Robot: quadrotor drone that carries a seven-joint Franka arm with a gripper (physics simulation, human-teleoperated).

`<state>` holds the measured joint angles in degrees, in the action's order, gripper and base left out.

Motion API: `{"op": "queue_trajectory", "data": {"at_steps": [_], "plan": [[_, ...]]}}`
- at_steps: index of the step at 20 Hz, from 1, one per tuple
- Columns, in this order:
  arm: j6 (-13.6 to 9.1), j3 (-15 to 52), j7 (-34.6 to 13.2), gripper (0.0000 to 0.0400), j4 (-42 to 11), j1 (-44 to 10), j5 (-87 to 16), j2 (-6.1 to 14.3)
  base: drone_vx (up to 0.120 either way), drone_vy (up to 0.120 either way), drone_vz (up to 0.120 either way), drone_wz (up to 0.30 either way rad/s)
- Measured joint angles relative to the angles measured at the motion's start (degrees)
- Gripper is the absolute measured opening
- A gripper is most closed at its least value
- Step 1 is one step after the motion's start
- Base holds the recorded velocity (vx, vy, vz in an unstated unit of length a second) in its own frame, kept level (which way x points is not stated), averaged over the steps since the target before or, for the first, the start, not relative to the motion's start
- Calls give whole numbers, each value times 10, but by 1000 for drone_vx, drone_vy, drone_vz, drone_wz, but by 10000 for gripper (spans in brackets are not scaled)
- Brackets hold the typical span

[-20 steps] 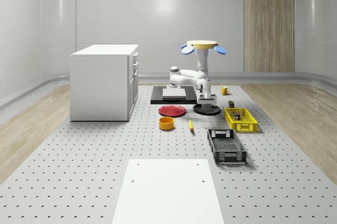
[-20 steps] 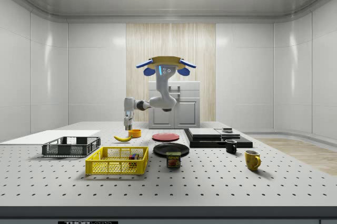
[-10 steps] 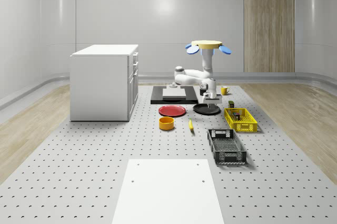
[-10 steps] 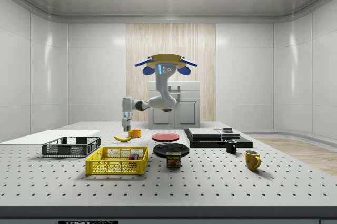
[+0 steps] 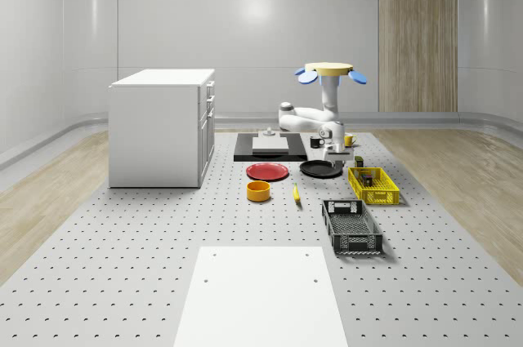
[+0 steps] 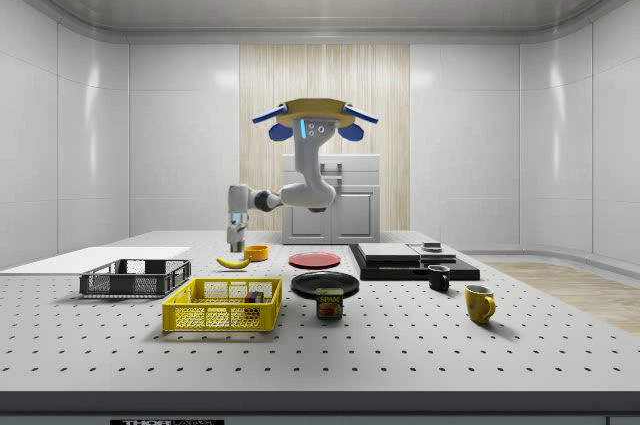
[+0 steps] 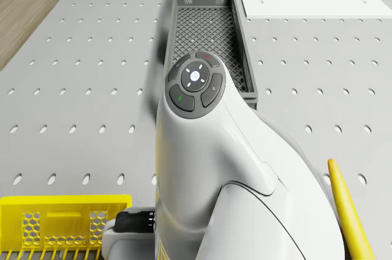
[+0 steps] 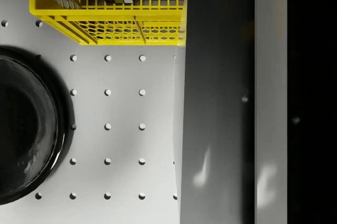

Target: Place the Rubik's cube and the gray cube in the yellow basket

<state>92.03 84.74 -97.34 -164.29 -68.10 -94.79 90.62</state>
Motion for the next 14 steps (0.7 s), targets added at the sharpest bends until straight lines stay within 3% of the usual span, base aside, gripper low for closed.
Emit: {"op": "queue_trajectory", "data": {"at_steps": [4,8,14], "plan": [[1,0,0,252,0,0,1,2,0,120,0,0],[3,0,0,252,0,0,1,3,0,120,-110,0],[4,1,0,252,0,0,2,5,0,120,0,0]]}}
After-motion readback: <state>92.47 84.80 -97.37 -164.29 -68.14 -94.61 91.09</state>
